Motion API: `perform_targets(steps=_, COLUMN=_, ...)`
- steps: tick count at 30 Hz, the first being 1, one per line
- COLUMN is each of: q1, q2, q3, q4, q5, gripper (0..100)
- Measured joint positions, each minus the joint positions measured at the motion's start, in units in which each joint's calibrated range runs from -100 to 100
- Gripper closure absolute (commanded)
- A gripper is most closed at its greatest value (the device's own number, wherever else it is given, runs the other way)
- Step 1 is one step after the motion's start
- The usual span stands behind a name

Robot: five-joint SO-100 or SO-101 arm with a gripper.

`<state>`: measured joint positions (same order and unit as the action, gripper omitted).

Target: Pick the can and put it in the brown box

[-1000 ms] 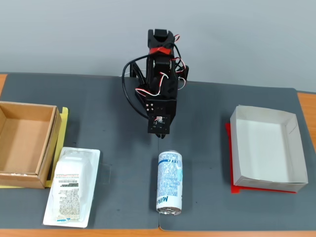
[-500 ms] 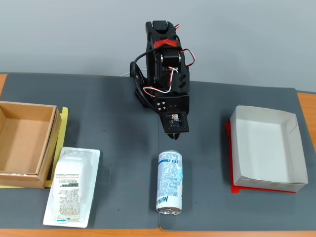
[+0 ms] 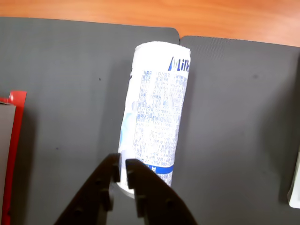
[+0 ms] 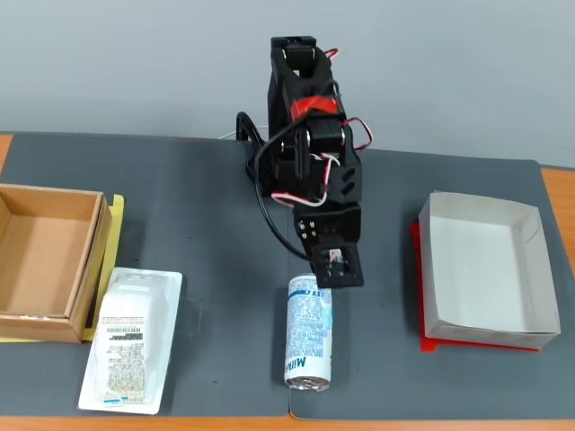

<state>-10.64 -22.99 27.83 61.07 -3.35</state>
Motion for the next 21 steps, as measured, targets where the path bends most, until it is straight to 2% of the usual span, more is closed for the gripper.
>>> perform_targets(steps=4, q1=-0.37, q2=7.02, q3=-4.81, q4=0.00, q5=0.00, gripper=94)
perform_targets(steps=12, q1=-2.88, q2=14.03, q3=-8.43, q4=-0.09, q5=0.00, gripper=65)
perform_targets(steps=21, q1=-3.62, q2=17.24, q3=-8.43, q4=-0.09, q5=0.00, gripper=62)
